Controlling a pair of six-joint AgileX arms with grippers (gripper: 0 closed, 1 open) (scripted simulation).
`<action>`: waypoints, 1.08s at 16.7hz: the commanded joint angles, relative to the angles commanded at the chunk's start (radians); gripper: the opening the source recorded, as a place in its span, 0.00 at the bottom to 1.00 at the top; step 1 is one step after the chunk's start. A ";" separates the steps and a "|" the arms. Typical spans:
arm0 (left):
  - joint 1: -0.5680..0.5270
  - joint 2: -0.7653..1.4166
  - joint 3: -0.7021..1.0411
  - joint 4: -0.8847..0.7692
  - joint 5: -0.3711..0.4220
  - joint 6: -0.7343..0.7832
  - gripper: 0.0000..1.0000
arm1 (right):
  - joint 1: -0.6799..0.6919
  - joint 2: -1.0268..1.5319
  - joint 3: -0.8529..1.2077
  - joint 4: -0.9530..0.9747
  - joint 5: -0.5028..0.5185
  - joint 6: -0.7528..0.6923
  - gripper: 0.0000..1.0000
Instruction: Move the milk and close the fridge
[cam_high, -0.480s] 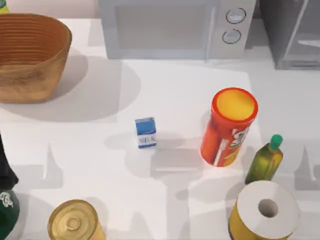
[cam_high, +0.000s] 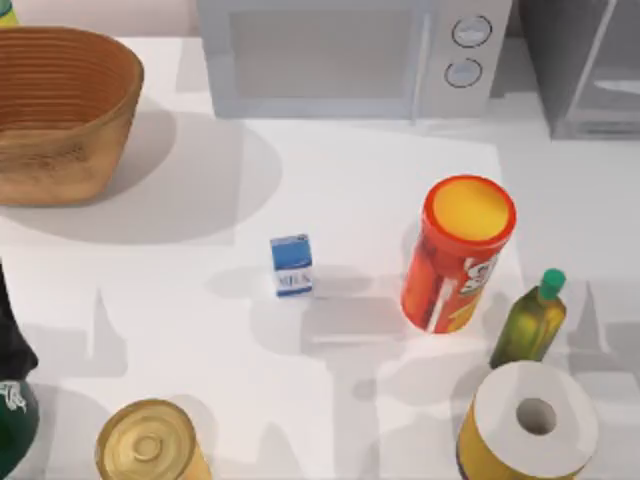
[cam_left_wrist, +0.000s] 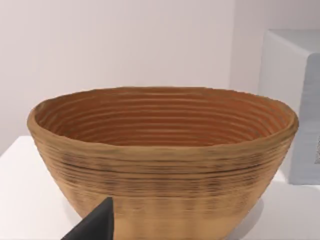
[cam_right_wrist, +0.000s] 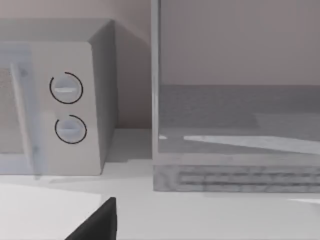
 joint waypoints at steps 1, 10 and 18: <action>0.000 0.000 0.000 0.000 0.000 0.000 1.00 | 0.045 0.035 0.001 0.033 0.049 0.001 1.00; 0.000 0.000 0.000 0.000 0.000 0.000 1.00 | 0.400 0.326 0.012 0.312 0.398 0.008 1.00; 0.000 0.000 0.000 0.000 0.000 0.000 1.00 | 0.700 0.581 0.018 0.553 0.719 0.014 1.00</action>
